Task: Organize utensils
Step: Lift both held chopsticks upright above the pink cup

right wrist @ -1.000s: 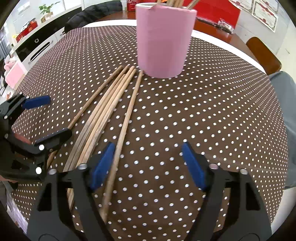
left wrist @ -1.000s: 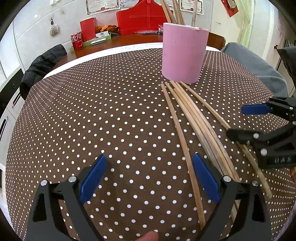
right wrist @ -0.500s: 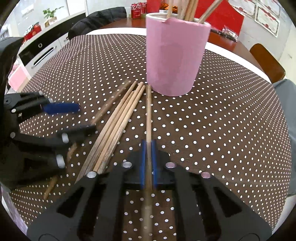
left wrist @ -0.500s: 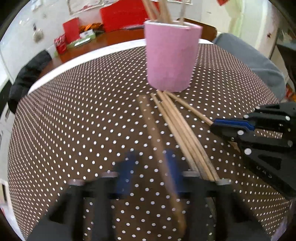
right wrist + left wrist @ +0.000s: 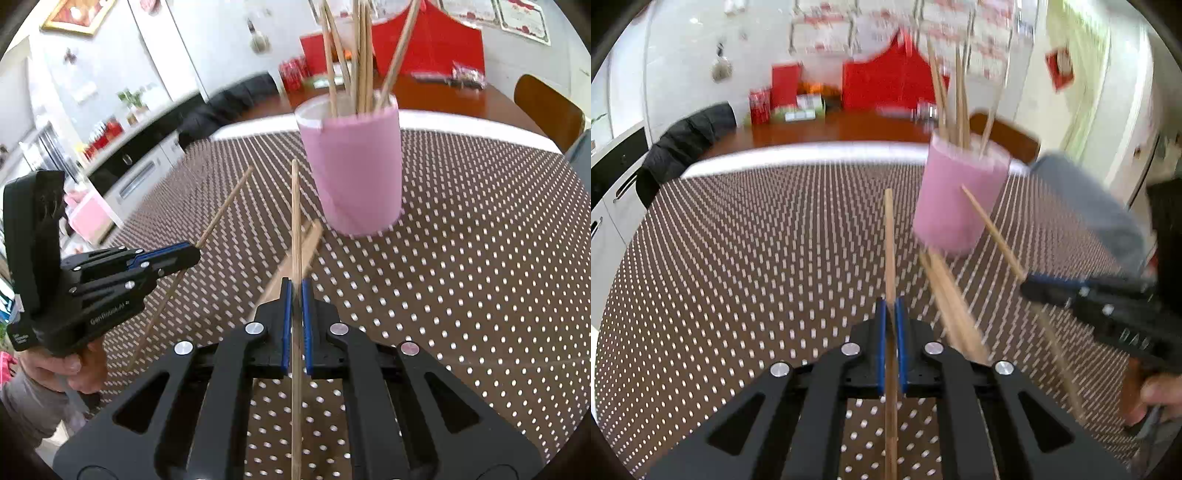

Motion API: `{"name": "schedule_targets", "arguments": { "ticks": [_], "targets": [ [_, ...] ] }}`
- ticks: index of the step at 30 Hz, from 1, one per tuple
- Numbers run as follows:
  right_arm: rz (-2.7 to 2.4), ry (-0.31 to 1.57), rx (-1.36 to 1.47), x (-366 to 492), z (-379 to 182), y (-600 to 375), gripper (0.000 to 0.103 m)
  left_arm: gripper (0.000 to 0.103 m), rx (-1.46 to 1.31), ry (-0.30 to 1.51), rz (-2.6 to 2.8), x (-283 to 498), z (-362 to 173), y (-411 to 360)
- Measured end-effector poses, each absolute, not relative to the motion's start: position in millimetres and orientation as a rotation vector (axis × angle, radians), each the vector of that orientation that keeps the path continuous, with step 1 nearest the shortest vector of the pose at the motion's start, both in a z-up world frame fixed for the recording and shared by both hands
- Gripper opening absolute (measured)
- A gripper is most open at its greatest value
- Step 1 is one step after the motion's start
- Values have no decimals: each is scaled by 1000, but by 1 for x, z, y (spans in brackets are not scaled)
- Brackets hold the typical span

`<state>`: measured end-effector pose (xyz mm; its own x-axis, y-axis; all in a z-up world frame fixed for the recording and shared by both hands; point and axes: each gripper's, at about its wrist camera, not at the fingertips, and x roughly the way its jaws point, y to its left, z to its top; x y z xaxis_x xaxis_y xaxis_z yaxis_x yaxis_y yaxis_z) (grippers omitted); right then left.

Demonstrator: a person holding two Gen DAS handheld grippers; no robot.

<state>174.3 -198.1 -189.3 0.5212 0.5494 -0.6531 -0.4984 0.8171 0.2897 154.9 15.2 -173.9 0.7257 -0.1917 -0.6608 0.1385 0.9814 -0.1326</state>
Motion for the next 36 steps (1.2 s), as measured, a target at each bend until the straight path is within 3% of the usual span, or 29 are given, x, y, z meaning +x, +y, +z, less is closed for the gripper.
{"name": "schedule_targets", "arguments": {
  "ticks": [5, 16, 29, 36],
  "targets": [
    [668, 675, 162, 166, -167, -215, 5, 5, -140, 542, -224, 150, -135, 14],
    [668, 483, 233, 163, -127, -235, 5, 5, -168, 299, -320, 155, -84, -1],
    [665, 311, 193, 194, -40, -233, 5, 5, -222, 41, -391, 195, -42, -5],
    [673, 227, 231, 231, -8, -235, 5, 5, -252, -8, -426, 240, -38, -16]
  ]
}}
